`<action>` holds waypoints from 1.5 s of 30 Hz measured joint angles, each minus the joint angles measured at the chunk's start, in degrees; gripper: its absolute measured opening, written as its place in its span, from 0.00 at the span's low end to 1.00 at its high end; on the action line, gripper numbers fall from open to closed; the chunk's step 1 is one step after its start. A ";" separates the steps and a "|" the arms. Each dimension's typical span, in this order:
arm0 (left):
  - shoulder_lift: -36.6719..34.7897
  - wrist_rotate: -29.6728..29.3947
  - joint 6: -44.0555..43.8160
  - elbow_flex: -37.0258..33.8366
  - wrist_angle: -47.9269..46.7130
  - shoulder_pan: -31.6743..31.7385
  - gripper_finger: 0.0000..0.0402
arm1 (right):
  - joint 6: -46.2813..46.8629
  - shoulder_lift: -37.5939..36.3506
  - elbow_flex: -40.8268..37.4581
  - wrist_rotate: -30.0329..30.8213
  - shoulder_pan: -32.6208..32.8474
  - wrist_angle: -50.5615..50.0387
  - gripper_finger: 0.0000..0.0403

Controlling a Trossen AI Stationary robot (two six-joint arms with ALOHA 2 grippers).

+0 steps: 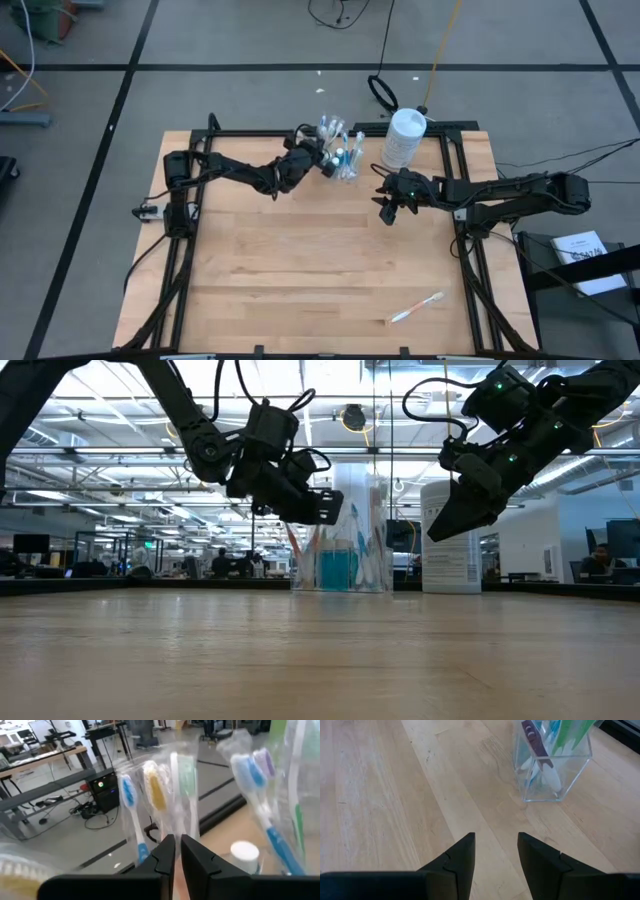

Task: Pick & Place toothbrushing station
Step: Put the orange toothbrush into the transparent organizer

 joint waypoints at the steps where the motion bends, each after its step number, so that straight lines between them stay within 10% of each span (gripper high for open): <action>1: 0.00 0.01 0.04 0.01 -0.64 -0.02 0.10 | 0.03 0.00 0.00 -0.02 0.00 0.00 0.35; 19: -13.21 0.86 -4.70 0.01 -22.25 -1.91 0.47 | 25.41 -1.29 0.02 -6.11 6.11 0.70 0.35; 27: -23.34 15.84 -12.72 0.01 -41.96 -4.85 0.49 | 36.52 -5.85 0.02 -0.03 21.19 0.49 0.35; 45: -25.97 23.62 -15.10 0.01 -49.96 -12.49 0.49 | 117.20 0.36 0.02 4.27 64.66 0.01 0.35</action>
